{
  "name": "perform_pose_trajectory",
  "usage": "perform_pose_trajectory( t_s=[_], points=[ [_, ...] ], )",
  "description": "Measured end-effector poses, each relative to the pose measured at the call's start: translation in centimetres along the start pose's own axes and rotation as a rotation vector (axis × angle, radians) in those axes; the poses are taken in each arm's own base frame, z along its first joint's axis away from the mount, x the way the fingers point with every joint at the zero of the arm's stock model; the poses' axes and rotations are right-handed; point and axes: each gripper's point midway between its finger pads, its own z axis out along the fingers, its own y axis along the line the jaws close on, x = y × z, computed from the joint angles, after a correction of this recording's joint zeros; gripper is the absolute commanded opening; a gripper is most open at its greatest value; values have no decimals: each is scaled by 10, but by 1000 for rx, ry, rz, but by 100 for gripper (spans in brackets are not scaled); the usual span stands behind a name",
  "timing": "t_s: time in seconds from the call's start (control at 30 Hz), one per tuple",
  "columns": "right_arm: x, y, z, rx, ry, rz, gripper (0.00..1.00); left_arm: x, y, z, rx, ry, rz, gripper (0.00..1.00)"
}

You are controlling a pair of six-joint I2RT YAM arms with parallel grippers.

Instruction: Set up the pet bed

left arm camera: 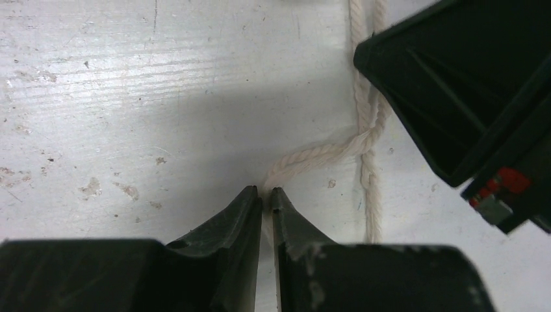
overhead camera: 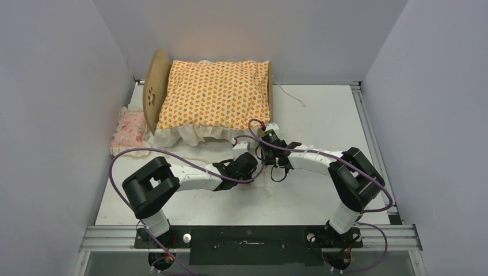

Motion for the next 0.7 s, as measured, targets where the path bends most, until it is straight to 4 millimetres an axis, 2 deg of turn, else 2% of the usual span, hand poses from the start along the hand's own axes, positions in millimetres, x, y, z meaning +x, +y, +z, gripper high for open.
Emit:
perform_pose_trajectory(
  t_s=[0.13,0.2,0.37,0.7],
  points=[
    [15,1,-9,-47,32,-15,6,-1,1,1,-7,-8,1,10],
    [19,1,-13,-59,43,-17,12,-2,2,1,-10,-12,1,10],
    [16,2,-15,-64,30,-13,24,-3,2,2,-10,-17,-5,9],
    [0,-2,-12,-1,-58,-7,25,-3,1,4,24,-44,-70,9]
  ],
)
